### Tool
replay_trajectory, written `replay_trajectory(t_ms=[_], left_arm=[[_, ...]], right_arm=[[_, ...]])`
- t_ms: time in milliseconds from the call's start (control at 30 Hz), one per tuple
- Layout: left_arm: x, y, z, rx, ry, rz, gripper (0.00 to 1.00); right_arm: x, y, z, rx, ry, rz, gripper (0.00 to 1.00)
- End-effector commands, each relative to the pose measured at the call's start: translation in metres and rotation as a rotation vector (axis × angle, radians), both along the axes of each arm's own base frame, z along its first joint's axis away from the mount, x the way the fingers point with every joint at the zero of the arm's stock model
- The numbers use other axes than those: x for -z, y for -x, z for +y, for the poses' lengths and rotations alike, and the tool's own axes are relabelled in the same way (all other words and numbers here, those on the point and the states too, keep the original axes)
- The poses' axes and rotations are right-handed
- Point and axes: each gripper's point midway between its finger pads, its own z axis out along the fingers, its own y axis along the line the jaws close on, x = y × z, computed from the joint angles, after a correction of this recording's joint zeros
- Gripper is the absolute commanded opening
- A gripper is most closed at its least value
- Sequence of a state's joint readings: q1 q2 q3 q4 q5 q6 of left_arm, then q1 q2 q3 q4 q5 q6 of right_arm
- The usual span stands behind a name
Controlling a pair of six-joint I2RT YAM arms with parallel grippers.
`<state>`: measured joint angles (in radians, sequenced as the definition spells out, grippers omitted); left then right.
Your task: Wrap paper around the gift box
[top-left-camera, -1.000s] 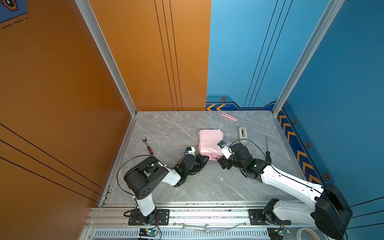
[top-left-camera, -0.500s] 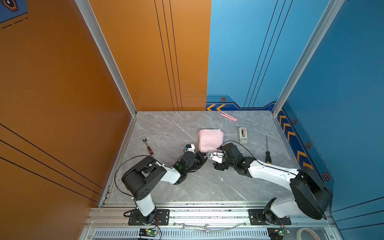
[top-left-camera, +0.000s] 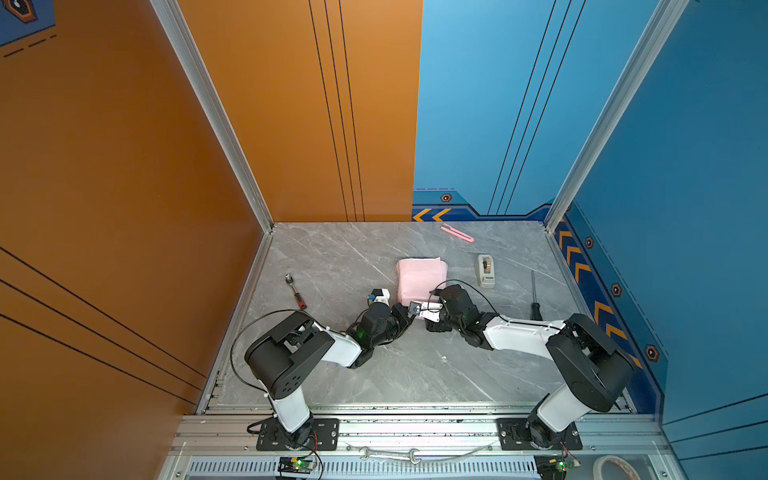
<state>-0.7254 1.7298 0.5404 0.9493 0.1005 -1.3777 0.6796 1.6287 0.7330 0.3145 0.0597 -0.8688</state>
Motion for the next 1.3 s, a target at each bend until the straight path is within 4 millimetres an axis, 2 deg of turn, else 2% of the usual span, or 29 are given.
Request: replay_trajectory(t_ms=[0,200,367,467,567,667,767,867,967,1100,1267], left_arm=[[-0.009,-0.008,-0.004,0.011,0.010,-0.030,0.09],[-0.009,-0.007,-0.002,0.009,0.002,-0.038,0.15],[-0.013,-0.003,0.006,-0.002,-0.033,-0.065,0.31],[-0.022,0.000,0.019,-0.015,-0.102,-0.127,0.39],[-0.036,0.004,0.038,-0.036,-0.221,-0.220,0.45],[-0.059,0.008,0.057,-0.035,-0.405,-0.383,0.53],[-0.083,0.011,0.076,0.000,-0.652,-0.552,0.66],[-0.105,0.010,0.086,0.077,-0.885,-0.732,0.74],[-0.110,0.004,0.089,0.212,-1.034,-0.869,0.77],[-0.103,-0.008,0.093,0.426,-1.046,-0.956,0.75],[-0.081,0.004,0.081,0.804,-1.081,-1.104,0.76]], right_arm=[[-0.004,-0.012,-0.001,0.009,0.018,-0.066,0.79],[0.003,-0.013,-0.002,0.006,0.029,-0.075,0.68],[0.004,-0.012,-0.002,-0.003,0.015,-0.062,0.62],[0.005,-0.012,-0.002,-0.007,0.013,-0.053,0.60],[0.006,-0.011,-0.003,-0.010,0.013,-0.047,0.60],[0.009,-0.009,-0.003,-0.018,0.016,-0.038,0.59],[0.011,-0.008,-0.003,-0.026,0.018,-0.030,0.59],[0.012,-0.007,-0.002,-0.034,0.020,-0.025,0.58],[0.013,-0.007,-0.002,-0.042,0.020,-0.018,0.58],[0.015,-0.006,-0.002,-0.052,0.023,-0.010,0.57],[0.016,-0.003,-0.003,-0.065,0.023,0.000,0.57]])
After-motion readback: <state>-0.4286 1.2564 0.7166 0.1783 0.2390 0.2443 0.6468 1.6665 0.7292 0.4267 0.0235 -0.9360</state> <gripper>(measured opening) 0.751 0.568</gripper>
